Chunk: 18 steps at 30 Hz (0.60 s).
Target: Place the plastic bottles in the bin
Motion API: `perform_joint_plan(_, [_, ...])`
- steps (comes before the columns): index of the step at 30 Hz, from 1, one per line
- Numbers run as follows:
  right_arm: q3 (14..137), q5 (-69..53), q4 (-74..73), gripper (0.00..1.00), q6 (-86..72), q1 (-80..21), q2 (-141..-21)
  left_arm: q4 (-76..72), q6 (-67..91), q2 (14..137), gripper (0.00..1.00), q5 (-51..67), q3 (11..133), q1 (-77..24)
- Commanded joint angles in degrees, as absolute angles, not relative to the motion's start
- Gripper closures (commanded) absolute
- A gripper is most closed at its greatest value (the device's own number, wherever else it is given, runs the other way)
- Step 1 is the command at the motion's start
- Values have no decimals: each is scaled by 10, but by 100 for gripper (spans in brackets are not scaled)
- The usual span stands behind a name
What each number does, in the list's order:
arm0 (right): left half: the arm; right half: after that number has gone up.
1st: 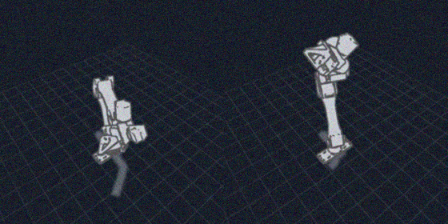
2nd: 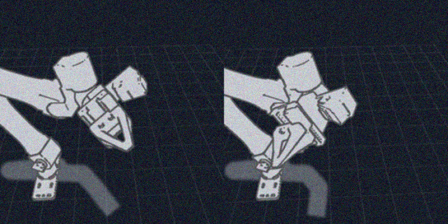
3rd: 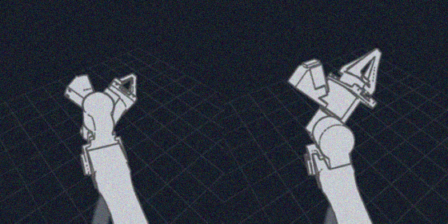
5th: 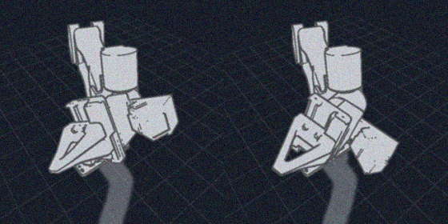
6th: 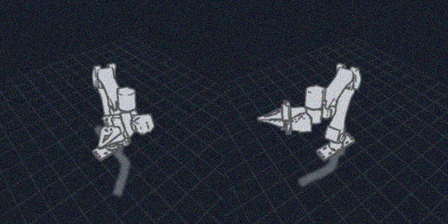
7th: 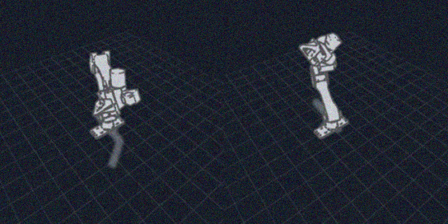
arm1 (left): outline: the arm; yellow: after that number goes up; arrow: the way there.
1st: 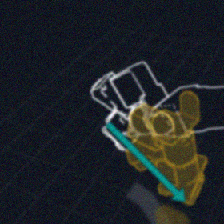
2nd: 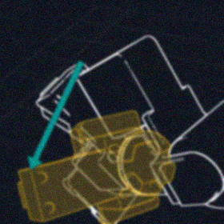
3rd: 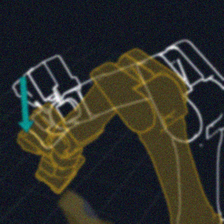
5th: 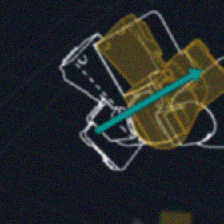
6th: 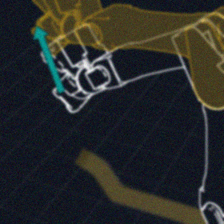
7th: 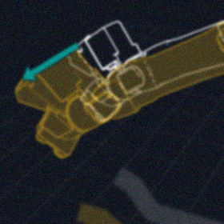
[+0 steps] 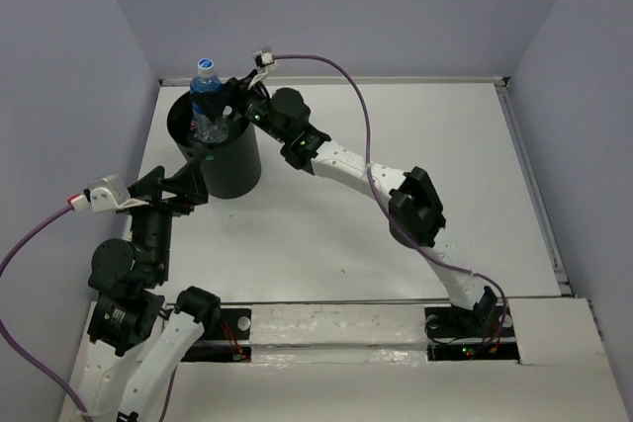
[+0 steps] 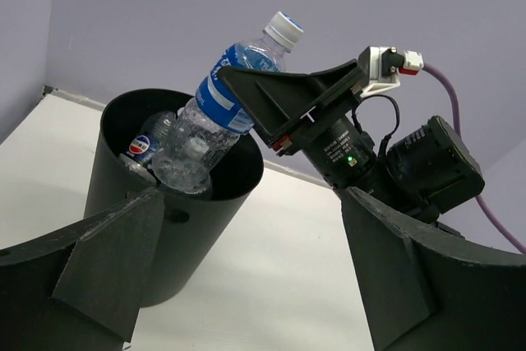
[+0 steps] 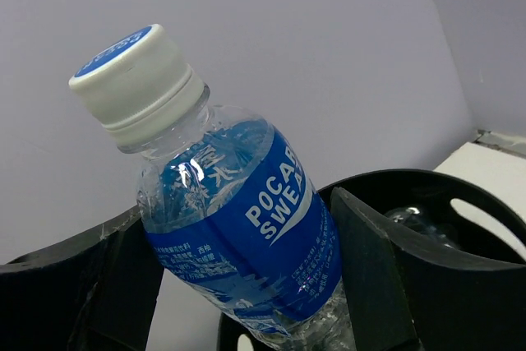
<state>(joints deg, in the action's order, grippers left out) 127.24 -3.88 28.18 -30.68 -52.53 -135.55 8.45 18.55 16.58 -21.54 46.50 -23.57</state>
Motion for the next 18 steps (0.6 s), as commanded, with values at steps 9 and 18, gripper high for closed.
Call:
perform_joint_plan(9, [1204,-24,337,46,-498,-527,-1325,46,178,158,1,-225,451,-222])
perform_joint_plan(18, [1276,-62,351,45,-506,-527,-1347,42,179,162,1,-219,448,-211])
